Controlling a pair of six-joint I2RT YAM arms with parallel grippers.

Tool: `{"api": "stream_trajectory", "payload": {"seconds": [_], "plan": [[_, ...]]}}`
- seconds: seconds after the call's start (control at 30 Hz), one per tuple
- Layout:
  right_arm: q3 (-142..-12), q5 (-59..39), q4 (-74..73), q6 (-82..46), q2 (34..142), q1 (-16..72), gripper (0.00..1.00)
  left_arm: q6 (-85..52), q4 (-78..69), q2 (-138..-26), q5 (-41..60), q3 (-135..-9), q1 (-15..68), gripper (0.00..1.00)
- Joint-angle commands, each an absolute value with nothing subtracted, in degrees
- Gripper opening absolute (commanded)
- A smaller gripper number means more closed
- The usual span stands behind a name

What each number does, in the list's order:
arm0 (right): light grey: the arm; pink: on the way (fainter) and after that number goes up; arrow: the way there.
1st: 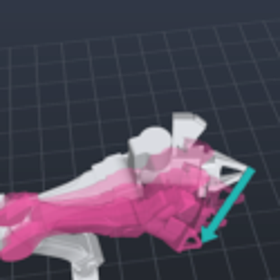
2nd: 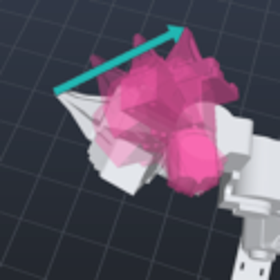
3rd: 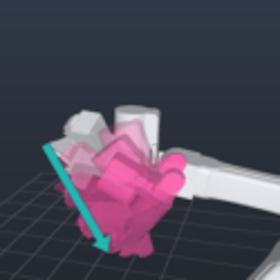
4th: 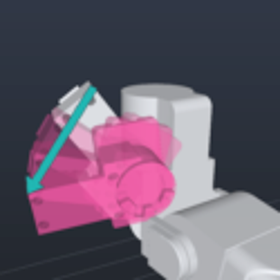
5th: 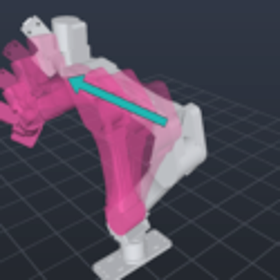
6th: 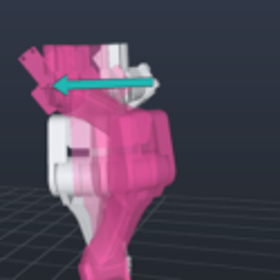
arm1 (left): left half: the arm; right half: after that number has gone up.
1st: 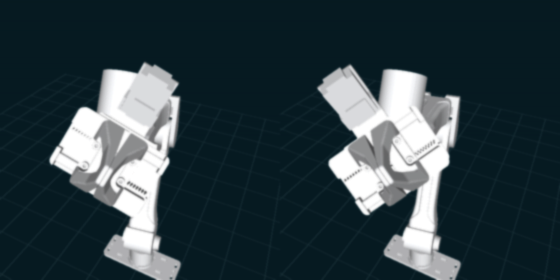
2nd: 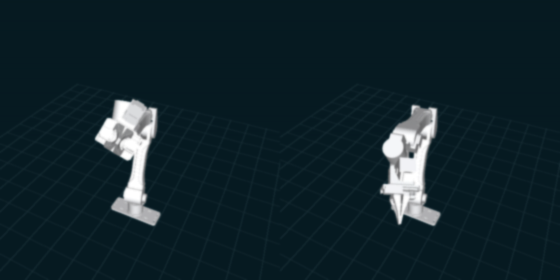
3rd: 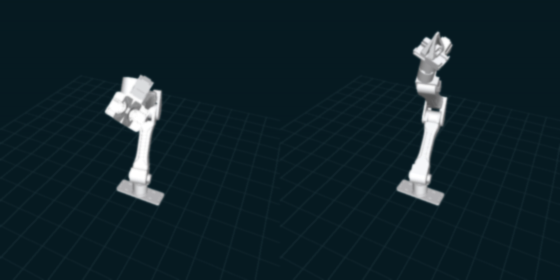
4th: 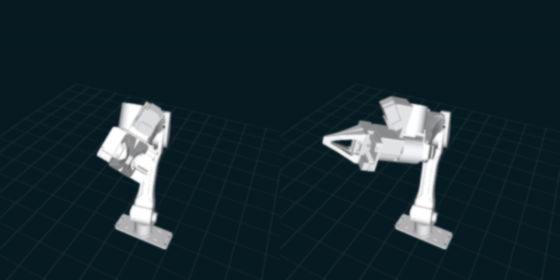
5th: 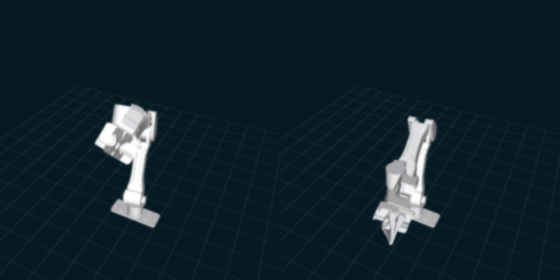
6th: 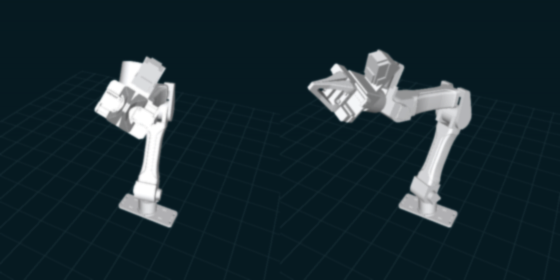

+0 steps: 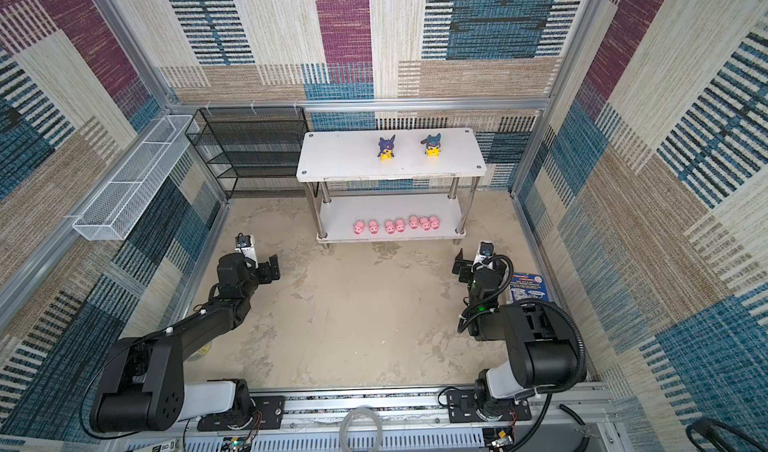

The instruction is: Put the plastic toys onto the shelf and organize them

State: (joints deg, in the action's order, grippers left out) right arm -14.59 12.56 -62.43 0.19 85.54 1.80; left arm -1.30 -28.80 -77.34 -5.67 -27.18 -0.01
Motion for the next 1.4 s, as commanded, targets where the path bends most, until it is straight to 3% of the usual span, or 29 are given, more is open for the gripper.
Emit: {"api": "stream_trajectory", "payload": {"seconds": [0.0, 0.23, 0.47, 0.57, 1.37], "plan": [[-14.2, 7.9, -68.1, -0.1, 85.6, 1.4, 1.00, 0.1, -38.4, -79.1, -4.9, -25.2, -0.3, 0.95], [-11.3, 5.9, -75.2, 0.3, 88.1, 0.9, 1.00, 0.8, -47.3, -88.6, -2.5, -24.6, -0.7, 0.96], [-12.0, 3.1, -73.8, 0.3, 88.3, 0.0, 1.00, -0.7, -44.5, -88.1, -0.5, -25.5, -2.2, 0.95], [-11.7, 3.1, -74.1, 0.4, 88.1, 0.0, 1.00, -0.6, -45.1, -88.2, -0.4, -25.2, -2.2, 1.00], [-12.2, 1.7, -73.3, 1.0, 88.0, 0.1, 1.00, -0.5, -46.1, -88.2, -0.5, -24.8, -2.2, 1.00]]}}
